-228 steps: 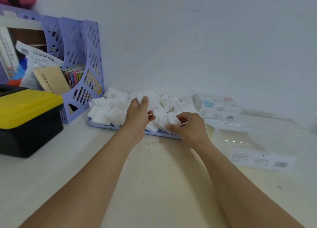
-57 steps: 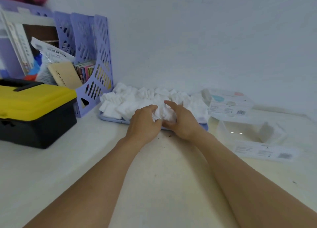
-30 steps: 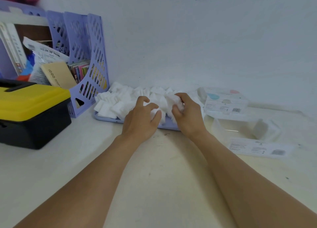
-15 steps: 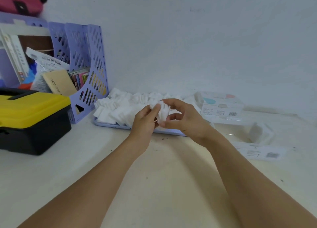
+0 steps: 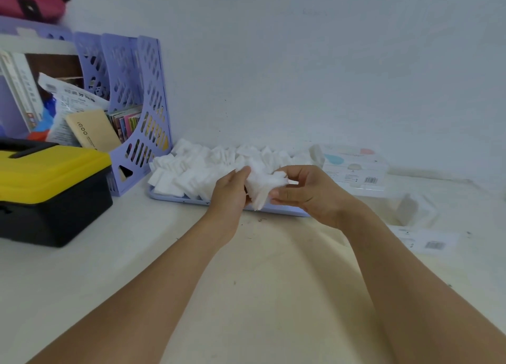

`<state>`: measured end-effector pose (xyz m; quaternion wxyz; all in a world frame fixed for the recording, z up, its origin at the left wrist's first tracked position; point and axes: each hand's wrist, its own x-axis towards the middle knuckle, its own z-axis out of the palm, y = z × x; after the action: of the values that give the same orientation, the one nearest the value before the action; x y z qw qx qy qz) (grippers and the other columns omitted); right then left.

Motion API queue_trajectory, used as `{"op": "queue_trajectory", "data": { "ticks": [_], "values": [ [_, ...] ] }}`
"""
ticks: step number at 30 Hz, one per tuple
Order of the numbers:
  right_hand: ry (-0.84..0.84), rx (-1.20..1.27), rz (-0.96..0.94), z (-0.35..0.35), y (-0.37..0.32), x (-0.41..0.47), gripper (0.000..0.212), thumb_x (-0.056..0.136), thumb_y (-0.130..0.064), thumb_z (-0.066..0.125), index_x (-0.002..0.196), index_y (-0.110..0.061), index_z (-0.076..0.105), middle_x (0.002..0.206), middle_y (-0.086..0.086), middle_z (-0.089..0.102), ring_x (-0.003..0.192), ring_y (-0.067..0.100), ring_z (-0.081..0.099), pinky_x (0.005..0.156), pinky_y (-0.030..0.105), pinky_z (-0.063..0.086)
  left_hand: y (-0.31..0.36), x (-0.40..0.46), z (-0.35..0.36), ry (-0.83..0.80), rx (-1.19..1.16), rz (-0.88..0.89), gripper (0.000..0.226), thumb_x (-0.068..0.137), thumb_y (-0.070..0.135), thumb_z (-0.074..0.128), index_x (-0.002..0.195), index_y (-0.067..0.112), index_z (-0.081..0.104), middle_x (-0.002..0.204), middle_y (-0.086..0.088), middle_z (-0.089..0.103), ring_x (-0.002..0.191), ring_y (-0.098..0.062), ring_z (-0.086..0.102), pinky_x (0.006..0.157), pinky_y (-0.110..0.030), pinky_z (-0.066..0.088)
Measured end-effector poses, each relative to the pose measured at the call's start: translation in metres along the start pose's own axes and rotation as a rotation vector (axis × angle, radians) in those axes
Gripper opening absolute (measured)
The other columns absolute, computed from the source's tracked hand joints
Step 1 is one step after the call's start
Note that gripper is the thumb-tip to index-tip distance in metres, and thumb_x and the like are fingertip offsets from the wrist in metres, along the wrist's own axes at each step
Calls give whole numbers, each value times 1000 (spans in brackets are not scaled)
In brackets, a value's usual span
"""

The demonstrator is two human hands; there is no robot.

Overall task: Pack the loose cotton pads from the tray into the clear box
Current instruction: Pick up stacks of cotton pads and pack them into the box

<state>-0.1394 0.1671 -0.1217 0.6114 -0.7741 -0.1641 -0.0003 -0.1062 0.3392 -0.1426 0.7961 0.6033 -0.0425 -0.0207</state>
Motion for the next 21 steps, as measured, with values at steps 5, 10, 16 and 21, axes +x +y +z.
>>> {"op": "queue_trajectory", "data": {
  "ticks": [5,10,16,21],
  "values": [
    [42,-53,-3,-11,-13,-5,13,95,-13,68,100,0,68,64,-1,41,53,11,31,49,22,25,1,-1,-5,-44,292,201,24,102,28,51,87,15,64,85,-4,58,80,-17,54,72,-30,45],
    [77,-157,10,-4,-9,-1,11,95,-12,69,99,-2,68,54,-13,43,49,8,27,46,22,22,6,-12,4,-140,63,-27,24,105,25,46,98,23,69,106,-9,71,93,-22,70,77,-38,62],
    [43,-33,-7,-3,-4,-1,13,98,-13,64,109,-7,68,63,-4,42,54,12,28,50,27,18,8,-14,3,-165,-66,-127,27,105,17,42,103,13,69,105,-13,72,90,-26,73,68,-41,64],
    [156,-54,-43,4,-4,3,18,94,-3,68,108,7,65,52,-9,53,41,3,41,42,12,31,7,-14,4,-190,-57,-129,28,105,14,41,103,11,69,108,-17,72,88,-26,74,72,-41,64]
  ]
}}
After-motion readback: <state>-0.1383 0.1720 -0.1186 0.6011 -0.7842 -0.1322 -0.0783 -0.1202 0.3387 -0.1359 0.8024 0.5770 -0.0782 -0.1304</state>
